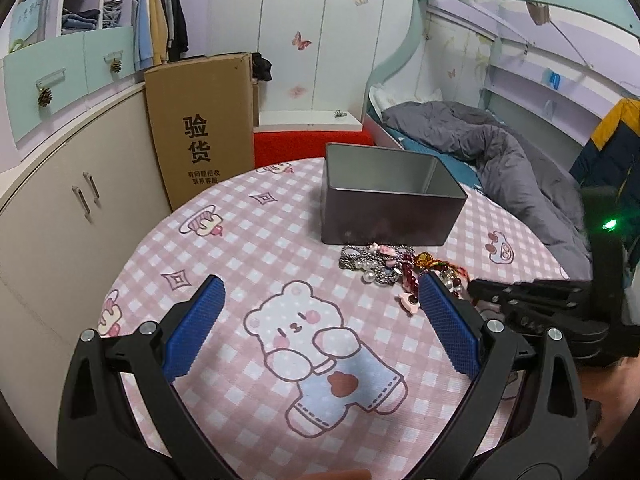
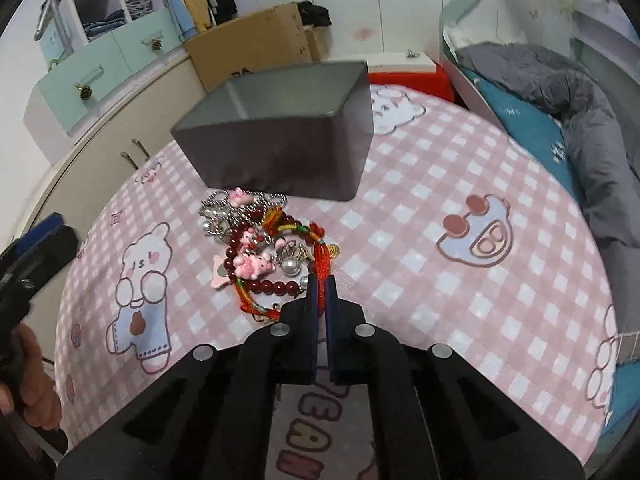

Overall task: Organize jewelry
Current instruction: 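Close the right tool on the red string bracelet with gold charm, then grasp the pink charm with the left tool while the right tool lifts the red bracelet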

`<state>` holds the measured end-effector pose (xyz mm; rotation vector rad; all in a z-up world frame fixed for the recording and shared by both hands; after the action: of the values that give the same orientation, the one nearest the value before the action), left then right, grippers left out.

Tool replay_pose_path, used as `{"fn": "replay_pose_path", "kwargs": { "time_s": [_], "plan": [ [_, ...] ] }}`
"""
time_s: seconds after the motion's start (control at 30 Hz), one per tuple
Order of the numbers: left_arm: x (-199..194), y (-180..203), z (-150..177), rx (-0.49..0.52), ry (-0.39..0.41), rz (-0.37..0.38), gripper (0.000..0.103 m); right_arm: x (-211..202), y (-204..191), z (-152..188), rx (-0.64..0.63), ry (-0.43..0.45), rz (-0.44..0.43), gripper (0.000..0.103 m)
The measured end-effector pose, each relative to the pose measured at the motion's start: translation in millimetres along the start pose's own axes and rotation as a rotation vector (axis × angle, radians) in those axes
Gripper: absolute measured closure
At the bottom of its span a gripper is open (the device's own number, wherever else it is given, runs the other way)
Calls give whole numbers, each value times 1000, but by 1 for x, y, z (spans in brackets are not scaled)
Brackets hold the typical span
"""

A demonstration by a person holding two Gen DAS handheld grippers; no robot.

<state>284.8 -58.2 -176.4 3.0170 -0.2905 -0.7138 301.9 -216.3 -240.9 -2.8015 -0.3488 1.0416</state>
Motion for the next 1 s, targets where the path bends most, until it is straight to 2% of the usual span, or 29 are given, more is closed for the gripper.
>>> {"fn": "replay_pose_path", "kwargs": {
  "time_s": [0.47, 0.63, 0.87, 0.97, 1.0],
  "plan": [
    [22, 33, 18, 94, -67, 58, 8, -63, 4, -52, -12, 179, -43, 101],
    [39, 43, 29, 137, -111, 67, 8, -64, 7, -51, -4, 172, -45, 101],
    [67, 53, 48, 208, -215, 76, 8, -59, 11, -42, 21, 148, -52, 101],
    [74, 59, 48, 222, -231, 92, 13, -59, 13, -42, 28, 147, -50, 101],
    [78, 63, 48, 216, -238, 110, 18, -58, 13, -42, 30, 146, -51, 101]
  ]
}}
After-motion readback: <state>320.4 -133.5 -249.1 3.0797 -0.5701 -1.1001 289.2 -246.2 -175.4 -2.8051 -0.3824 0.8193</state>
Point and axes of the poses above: each gripper's, at about its wrist camera, not at the fingertips, and x roughly the way its jaws point, y to its right, z to its underside, the point moved 8 cm from there along x, roughly the way its jaws point, and after that the axes turned 12 degrees about y, right-handed, at the moved point
